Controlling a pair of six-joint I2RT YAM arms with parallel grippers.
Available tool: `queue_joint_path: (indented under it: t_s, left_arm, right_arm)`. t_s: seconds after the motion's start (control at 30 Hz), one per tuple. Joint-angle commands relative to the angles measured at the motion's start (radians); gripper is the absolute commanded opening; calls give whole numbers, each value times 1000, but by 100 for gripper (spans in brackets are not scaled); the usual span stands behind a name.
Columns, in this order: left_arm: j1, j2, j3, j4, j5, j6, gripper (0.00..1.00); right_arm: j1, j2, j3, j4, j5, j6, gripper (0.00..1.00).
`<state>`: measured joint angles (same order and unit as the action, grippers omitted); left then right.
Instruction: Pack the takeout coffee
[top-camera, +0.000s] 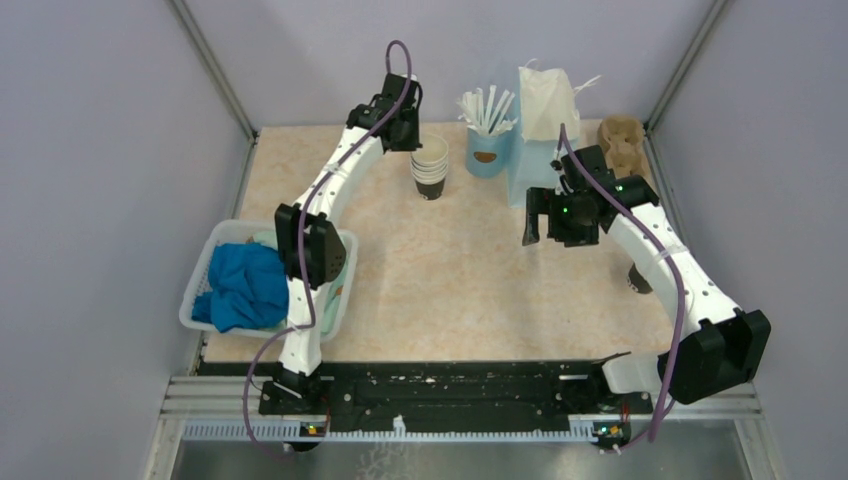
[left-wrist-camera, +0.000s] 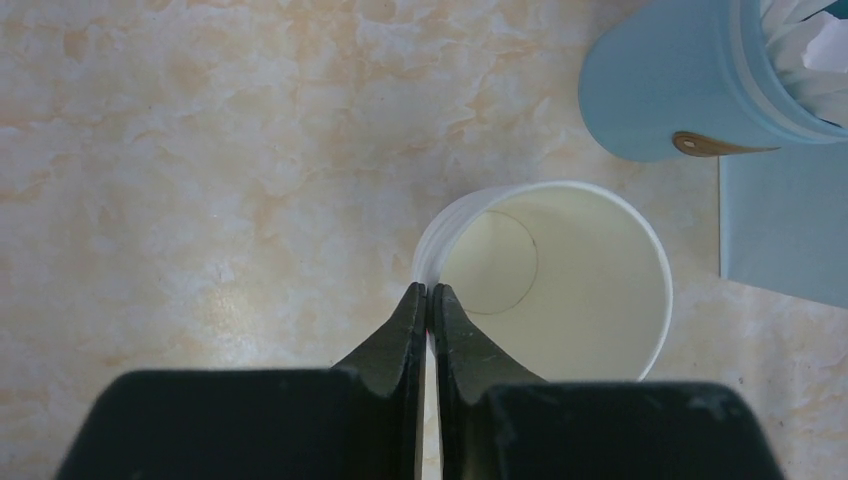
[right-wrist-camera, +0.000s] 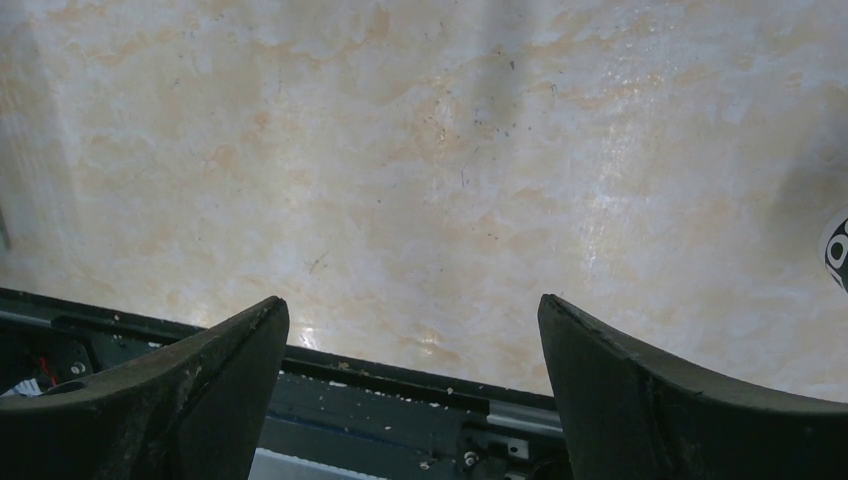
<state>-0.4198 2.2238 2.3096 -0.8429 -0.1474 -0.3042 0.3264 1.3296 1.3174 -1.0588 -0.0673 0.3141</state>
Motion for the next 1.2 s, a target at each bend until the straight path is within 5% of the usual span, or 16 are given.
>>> queue_joint_path:
  t_s: [0.0,0.43,0.9,1.17]
  left_arm:
    - [-4,12,45,-1,-6,7,7]
    - [7,-49,124,-33,38,-66,0]
    - [145,-226,-174,177,398,-330,0]
    - [167,-303,-313,277,415,-333,0]
  right_arm:
    - [4,0,18,27,-3,-15,94]
    - [4,-7,21,22,7,-15,94]
    - [4,-26,-7,32,-2,-10,94]
    - [4,-17,-3,28,-17,-15,92]
